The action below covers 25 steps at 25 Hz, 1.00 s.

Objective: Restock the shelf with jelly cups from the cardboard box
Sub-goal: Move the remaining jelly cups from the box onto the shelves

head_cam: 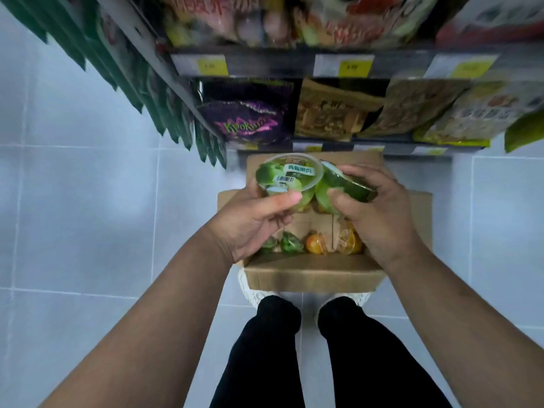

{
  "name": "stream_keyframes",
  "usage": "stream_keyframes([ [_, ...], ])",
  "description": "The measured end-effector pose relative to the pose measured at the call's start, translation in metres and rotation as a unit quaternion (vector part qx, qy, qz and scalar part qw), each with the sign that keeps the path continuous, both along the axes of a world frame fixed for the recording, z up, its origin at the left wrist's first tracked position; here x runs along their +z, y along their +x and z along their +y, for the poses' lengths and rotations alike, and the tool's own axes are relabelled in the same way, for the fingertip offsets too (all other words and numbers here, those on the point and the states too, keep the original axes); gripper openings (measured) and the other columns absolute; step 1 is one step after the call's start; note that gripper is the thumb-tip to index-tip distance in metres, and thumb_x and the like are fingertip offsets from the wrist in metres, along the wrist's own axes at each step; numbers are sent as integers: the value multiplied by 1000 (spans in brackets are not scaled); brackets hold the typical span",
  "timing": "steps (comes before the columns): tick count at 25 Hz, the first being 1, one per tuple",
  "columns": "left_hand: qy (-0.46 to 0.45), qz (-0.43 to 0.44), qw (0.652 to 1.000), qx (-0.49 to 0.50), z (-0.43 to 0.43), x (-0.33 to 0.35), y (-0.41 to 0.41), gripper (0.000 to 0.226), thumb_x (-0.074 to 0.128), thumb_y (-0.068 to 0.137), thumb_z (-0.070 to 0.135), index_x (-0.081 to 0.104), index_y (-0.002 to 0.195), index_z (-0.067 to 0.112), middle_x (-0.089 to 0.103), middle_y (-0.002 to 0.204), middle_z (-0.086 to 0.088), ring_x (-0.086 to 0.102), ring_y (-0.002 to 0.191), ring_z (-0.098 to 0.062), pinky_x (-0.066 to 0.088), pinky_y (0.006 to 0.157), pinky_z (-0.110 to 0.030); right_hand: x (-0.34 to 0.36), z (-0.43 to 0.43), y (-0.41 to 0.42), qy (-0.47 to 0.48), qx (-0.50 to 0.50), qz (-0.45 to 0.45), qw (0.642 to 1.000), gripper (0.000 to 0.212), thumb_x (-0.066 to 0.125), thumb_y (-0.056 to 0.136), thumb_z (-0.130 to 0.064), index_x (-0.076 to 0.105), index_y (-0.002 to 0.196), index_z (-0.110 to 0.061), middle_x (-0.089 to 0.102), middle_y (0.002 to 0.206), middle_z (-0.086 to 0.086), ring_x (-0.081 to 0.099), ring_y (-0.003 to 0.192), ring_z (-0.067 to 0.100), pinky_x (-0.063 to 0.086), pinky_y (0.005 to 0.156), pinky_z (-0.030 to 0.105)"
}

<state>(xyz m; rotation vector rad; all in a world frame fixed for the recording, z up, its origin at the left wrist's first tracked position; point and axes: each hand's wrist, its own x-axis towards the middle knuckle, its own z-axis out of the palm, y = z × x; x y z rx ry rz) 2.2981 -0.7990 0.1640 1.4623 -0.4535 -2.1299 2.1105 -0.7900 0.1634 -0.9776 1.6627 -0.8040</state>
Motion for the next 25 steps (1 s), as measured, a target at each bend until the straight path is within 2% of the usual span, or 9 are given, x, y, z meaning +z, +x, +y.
stream_keyframes([
  [1, -37, -8, 999, -21, -4, 21, 1, 63, 73, 70, 3, 50, 128, 14, 70, 116, -5, 66, 108, -20, 52, 87, -29, 25, -7, 0, -21, 9, 5, 1000, 35, 79, 74, -6, 69, 98, -30, 60, 116, 1, 59, 100, -6, 44, 85, 3],
  [3, -116, -46, 992, -27, -18, 94, 1, 74, 77, 69, 3, 46, 135, 10, 66, 125, -11, 63, 116, -25, 52, 93, -36, 95, -21, -1, -76, 27, 32, 996, 36, 81, 73, -8, 69, 99, -29, 58, 116, 3, 57, 104, -2, 38, 87, 0],
  [6, -217, -118, 969, -4, -34, 206, 2, 73, 85, 64, 18, 54, 130, 15, 70, 119, -2, 66, 110, -16, 51, 86, -30, 203, -37, 4, -170, 40, 55, 983, 36, 81, 69, -21, 67, 100, -34, 54, 115, 0, 53, 105, -6, 37, 90, 3],
  [8, -281, -125, 951, 17, -42, 266, 3, 69, 87, 64, 10, 57, 127, 13, 72, 117, -2, 67, 110, -17, 53, 88, -29, 261, -47, 8, -226, 43, 64, 971, 37, 77, 67, -26, 64, 98, -41, 50, 113, -5, 50, 105, -8, 36, 91, 3],
  [10, -334, -124, 933, 53, -49, 330, -2, 65, 80, 63, 4, 59, 125, 8, 73, 113, -4, 69, 107, -19, 56, 85, -27, 324, -56, 7, -288, 43, 74, 954, 37, 77, 67, -25, 64, 97, -40, 48, 112, -7, 50, 107, -4, 35, 92, 5],
  [14, -420, -135, 895, 70, -57, 443, -9, 63, 80, 64, 10, 60, 124, 10, 73, 112, -5, 69, 105, -25, 52, 95, -46, 434, -64, 4, -393, 25, 92, 914, 35, 78, 67, -25, 65, 99, -33, 46, 111, -10, 50, 106, -2, 34, 91, 5],
  [18, -498, -156, 849, 75, -58, 524, -11, 56, 81, 68, 13, 62, 121, 12, 74, 110, -1, 70, 104, -18, 56, 91, -39, 514, -65, 1, -462, 21, 89, 882, 35, 77, 67, -27, 63, 97, -37, 45, 110, -14, 50, 103, -6, 35, 88, 3],
  [21, -539, -161, 824, 78, -56, 577, -13, 53, 81, 71, 13, 62, 121, 13, 74, 109, 1, 70, 104, -16, 56, 88, -33, 563, -64, -5, -508, 14, 89, 857, 35, 79, 68, -25, 64, 98, -35, 45, 110, -13, 49, 102, -9, 34, 86, 0],
  [25, -579, -189, 788, 90, -60, 623, -21, 53, 84, 71, 13, 63, 120, 13, 74, 111, 1, 69, 105, -15, 55, 93, -36, 612, -65, -14, -539, 11, 103, 836, 39, 85, 68, -15, 65, 97, -32, 45, 108, -14, 47, 99, -14, 32, 82, -2],
])
